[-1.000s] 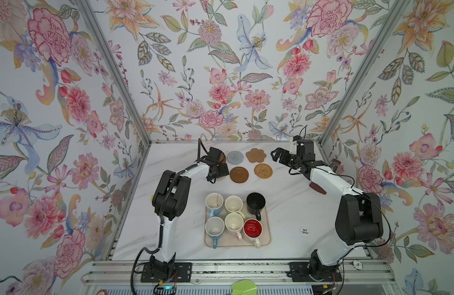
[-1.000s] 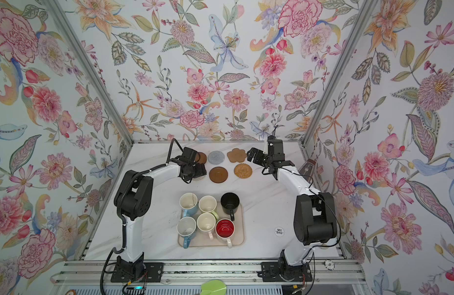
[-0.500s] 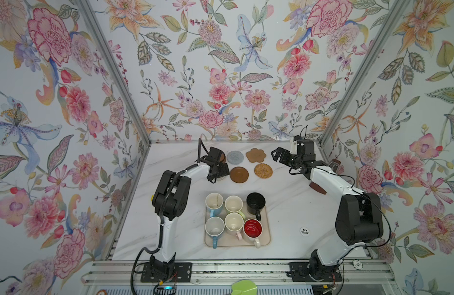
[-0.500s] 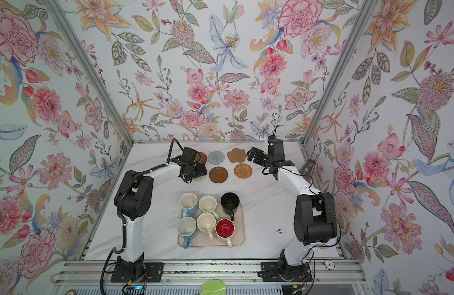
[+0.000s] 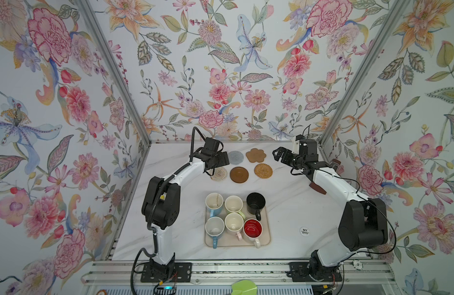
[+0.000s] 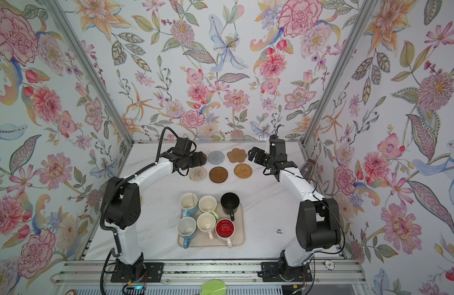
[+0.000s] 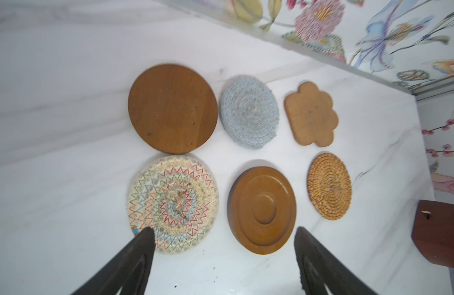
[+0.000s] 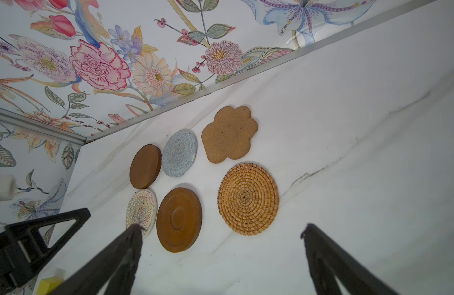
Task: Place cups on coasters
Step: Move the coaster to the top-center of the table, then pick up the cup from the tray.
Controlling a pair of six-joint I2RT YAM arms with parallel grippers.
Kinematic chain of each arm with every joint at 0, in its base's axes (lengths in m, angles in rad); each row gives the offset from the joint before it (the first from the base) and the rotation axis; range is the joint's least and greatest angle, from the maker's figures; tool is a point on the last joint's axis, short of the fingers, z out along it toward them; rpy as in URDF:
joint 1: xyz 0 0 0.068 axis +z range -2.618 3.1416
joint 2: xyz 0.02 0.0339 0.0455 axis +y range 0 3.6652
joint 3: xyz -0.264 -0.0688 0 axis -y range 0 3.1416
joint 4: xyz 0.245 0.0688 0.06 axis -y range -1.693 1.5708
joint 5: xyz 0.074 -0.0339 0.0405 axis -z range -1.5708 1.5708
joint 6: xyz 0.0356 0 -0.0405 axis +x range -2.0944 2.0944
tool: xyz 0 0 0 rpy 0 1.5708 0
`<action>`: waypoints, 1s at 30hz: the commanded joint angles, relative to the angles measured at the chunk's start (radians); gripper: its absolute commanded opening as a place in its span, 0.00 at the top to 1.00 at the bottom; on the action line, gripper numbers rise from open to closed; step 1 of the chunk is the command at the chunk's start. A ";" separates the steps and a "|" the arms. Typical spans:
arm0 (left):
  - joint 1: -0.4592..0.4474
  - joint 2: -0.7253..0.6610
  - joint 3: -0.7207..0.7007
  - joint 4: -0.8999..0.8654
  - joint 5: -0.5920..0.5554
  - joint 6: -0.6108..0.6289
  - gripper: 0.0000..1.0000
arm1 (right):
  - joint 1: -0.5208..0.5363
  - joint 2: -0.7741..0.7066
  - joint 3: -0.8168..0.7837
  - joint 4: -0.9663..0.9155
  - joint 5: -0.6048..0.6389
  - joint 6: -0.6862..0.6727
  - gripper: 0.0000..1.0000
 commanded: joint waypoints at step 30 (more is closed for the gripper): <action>-0.005 -0.759 -0.686 0.363 -0.254 0.099 0.01 | 0.916 -0.827 -0.635 -0.414 0.420 0.268 0.07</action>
